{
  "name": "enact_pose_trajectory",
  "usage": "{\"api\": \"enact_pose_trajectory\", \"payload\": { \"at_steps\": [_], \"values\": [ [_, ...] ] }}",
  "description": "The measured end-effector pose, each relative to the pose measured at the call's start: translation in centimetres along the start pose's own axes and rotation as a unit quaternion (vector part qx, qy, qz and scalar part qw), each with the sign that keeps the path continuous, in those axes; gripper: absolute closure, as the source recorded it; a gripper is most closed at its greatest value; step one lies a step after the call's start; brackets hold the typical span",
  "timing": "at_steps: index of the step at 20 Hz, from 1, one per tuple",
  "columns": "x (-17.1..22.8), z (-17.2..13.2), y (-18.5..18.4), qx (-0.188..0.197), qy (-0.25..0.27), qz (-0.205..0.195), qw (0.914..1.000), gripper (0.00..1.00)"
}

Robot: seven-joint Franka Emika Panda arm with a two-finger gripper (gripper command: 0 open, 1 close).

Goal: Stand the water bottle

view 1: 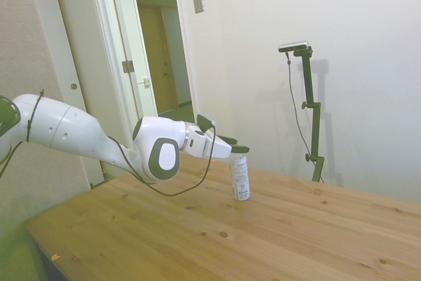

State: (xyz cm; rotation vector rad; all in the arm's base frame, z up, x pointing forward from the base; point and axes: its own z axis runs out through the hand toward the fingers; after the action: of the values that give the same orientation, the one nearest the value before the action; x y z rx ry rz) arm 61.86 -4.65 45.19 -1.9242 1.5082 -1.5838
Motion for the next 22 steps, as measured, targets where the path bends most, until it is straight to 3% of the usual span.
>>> {"api": "enact_pose_trajectory", "payload": {
  "at_steps": [5,9,17,22],
  "values": [
    [2.2,-3.6,0.1,-0.040,-0.078,-0.025,0.9958,0.00],
    [4.7,-4.3,1.2,-0.082,-0.151,-0.051,0.9837,0.00],
    [3.4,-4.4,1.5,-0.153,-0.305,-0.110,0.9334,0.00],
    [4.4,-5.2,2.3,-0.183,-0.356,-0.123,0.9083,0.00]
  ]
}}
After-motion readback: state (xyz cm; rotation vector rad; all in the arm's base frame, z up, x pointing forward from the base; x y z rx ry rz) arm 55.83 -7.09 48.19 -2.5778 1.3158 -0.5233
